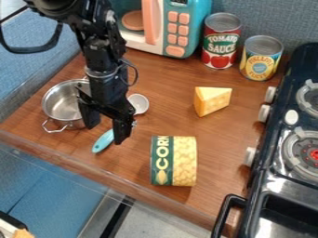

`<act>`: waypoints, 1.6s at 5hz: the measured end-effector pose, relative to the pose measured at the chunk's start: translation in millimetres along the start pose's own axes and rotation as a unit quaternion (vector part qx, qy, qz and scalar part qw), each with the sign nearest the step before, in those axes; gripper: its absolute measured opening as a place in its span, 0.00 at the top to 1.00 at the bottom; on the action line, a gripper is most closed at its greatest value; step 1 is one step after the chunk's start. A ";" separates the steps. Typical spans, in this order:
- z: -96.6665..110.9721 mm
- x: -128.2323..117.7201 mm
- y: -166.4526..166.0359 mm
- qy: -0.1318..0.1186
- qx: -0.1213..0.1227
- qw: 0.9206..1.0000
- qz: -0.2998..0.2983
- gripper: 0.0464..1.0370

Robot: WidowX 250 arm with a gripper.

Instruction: Move the spoon to the middle upper side of the table

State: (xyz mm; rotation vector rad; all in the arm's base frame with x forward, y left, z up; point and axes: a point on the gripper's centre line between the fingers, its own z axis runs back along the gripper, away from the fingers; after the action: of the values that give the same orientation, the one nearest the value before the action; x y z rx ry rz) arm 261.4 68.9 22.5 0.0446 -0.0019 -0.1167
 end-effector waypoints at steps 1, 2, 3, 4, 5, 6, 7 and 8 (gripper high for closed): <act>-9.3 -3.0 -2.9 0.013 -0.008 1.000 -0.002 0.04; -16.2 -1.0 -3.7 -0.018 -0.019 0.999 -0.019 0.04; -22.9 -0.3 -1.2 -0.029 -0.016 0.999 -0.020 0.04; -27.6 1.9 0.1 -0.022 -0.010 1.000 -0.014 0.09; -28.2 5.0 2.8 -0.014 -0.007 1.000 -0.012 0.38; -28.8 5.9 -0.9 0.002 0.000 1.000 -0.023 0.67; -26.1 3.0 -3.2 0.014 -0.001 1.000 -0.017 0.72; -16.2 11.9 -14.8 0.014 -0.018 0.999 -0.028 0.72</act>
State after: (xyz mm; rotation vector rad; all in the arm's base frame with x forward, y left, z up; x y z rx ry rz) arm 271.6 53.6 5.7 0.0112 0.0300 -0.1718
